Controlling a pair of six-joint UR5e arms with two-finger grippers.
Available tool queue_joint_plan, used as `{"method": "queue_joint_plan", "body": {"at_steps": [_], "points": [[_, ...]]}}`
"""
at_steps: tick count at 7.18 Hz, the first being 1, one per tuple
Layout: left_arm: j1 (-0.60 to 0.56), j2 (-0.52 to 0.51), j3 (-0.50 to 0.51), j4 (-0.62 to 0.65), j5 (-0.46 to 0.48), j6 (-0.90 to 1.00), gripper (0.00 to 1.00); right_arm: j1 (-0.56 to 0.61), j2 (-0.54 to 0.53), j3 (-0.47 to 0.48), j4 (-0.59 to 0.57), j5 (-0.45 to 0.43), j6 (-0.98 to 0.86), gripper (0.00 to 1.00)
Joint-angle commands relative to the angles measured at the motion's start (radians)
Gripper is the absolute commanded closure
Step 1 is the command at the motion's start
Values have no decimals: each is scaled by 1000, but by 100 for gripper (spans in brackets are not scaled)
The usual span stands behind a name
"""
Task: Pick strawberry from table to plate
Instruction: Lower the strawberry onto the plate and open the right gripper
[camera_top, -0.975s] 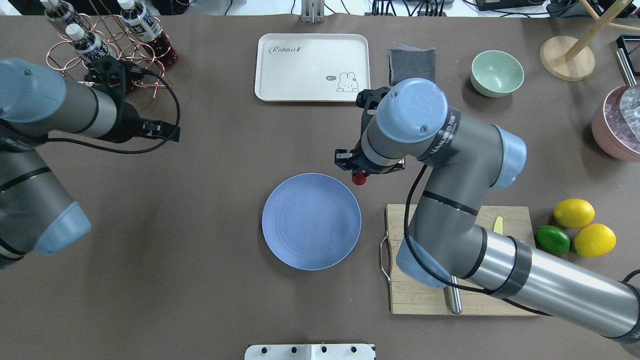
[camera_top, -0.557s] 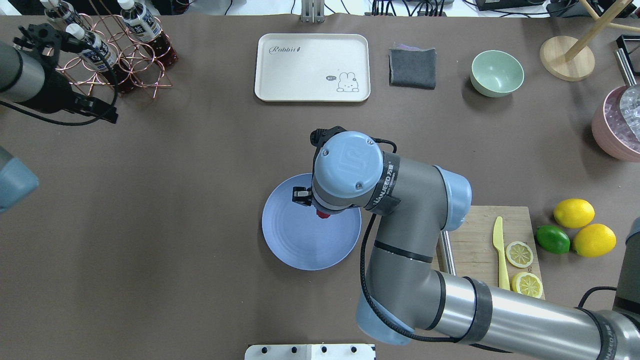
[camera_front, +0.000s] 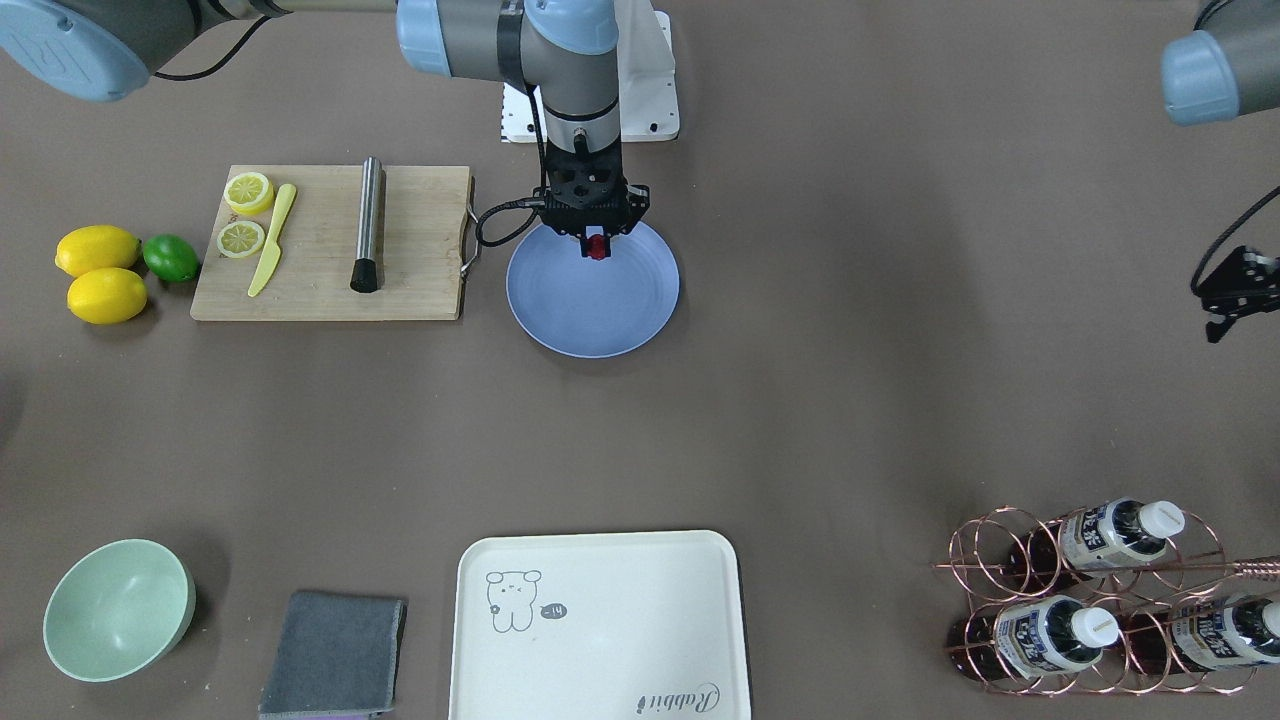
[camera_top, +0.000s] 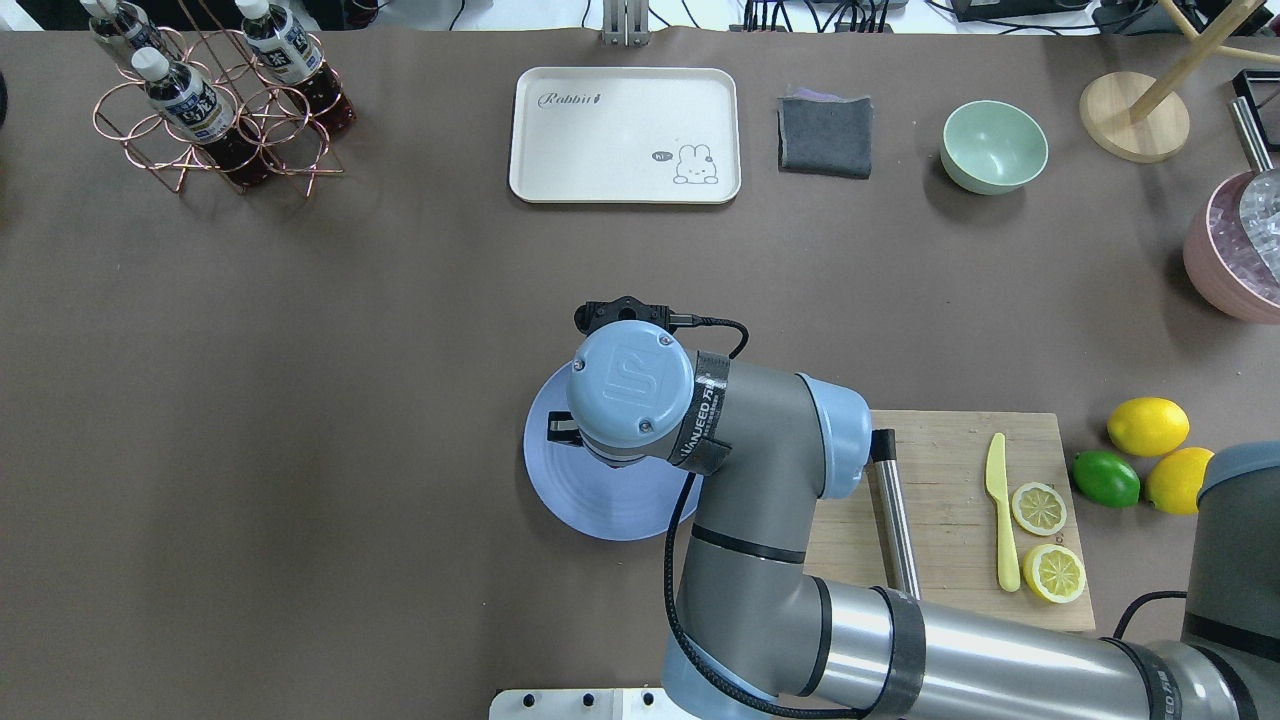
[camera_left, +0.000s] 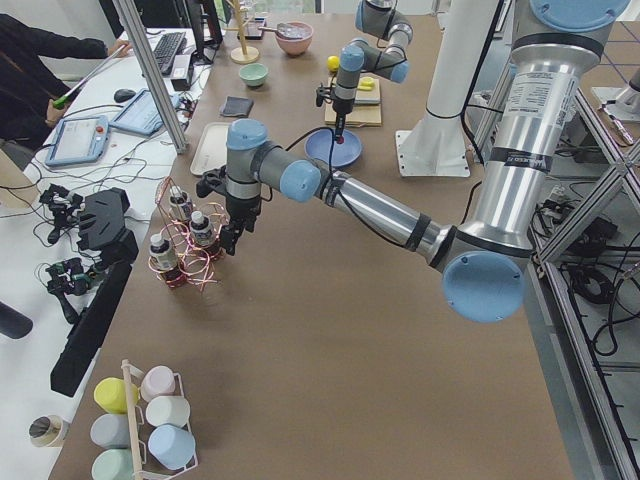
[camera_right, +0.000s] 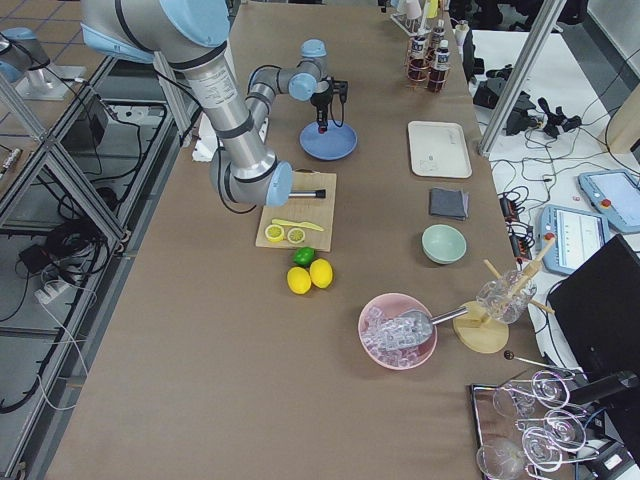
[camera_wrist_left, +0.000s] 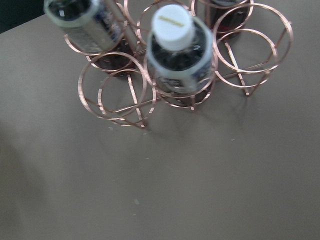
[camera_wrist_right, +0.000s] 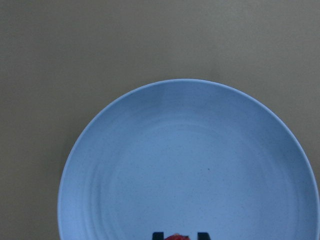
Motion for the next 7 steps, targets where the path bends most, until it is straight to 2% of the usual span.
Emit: {"method": "queue_joint_plan", "body": {"at_steps": [1,2,4,5,6,7], "points": [[-77,74,6,0,-67,134,2,21,-6,-108,164,-38,-28,100],[-77,86,6,-4,-74,134,2,37,-11,-148,204,-37,-46,100],[-77,88,6,-4,-74,134,2,38,-11,-138,194,-12,-44,100],[-77,87,7,-6,-74,134,2,38,-17,-120,190,-8,-39,100],[-77,85,9,-6,-74,134,2,38,-46,-60,152,-6,-39,100],[-77,85,9,-6,-74,134,2,31,-49,-16,78,-6,-37,100]]}}
